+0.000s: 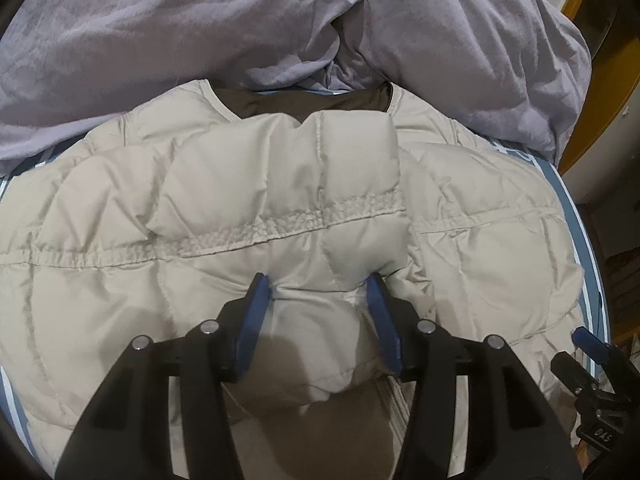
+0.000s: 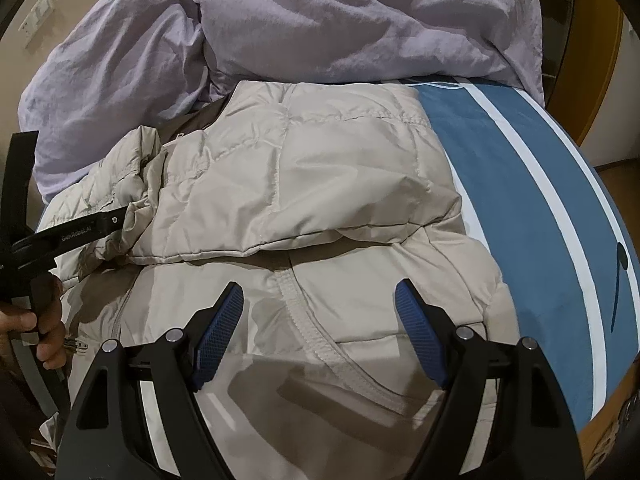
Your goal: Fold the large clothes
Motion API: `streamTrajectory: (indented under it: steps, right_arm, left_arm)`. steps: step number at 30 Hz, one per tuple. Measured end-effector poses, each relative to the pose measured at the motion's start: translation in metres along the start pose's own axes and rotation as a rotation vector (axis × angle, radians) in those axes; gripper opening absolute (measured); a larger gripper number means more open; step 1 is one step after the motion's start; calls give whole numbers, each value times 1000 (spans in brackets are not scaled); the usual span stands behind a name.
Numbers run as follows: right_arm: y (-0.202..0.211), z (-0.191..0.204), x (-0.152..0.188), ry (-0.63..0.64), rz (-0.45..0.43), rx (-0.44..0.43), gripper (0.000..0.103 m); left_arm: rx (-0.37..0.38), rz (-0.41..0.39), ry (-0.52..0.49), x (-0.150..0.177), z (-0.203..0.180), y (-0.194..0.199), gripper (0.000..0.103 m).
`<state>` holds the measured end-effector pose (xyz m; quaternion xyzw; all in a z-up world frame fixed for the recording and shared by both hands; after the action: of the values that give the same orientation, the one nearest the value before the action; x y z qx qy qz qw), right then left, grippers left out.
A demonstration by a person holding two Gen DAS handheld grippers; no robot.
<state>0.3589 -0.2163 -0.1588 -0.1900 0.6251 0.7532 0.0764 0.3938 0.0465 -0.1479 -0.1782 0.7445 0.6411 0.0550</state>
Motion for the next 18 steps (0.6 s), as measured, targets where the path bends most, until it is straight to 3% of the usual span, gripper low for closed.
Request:
streamTrajectory:
  steps: [9,18]
  right_arm:
    - [10,7,7,38,-7,-10,80]
    - [27,-17,38,73,18,-7,80]
  left_arm:
    - [-8,-76,11,33,22,48,61]
    - [-89,-109,128,119,93,100,66]
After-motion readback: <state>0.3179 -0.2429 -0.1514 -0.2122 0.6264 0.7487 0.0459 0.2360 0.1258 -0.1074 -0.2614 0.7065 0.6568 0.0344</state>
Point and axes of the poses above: each gripper's, at about its wrist camera, not at the fingertips, and y roughly against the way its jaws point, z to its left, x to its underside, the point moved 6 cm from there along -y, roughly the way its jaws point, and after that the axes turned 11 degrees about z, right-handed, at the moved point
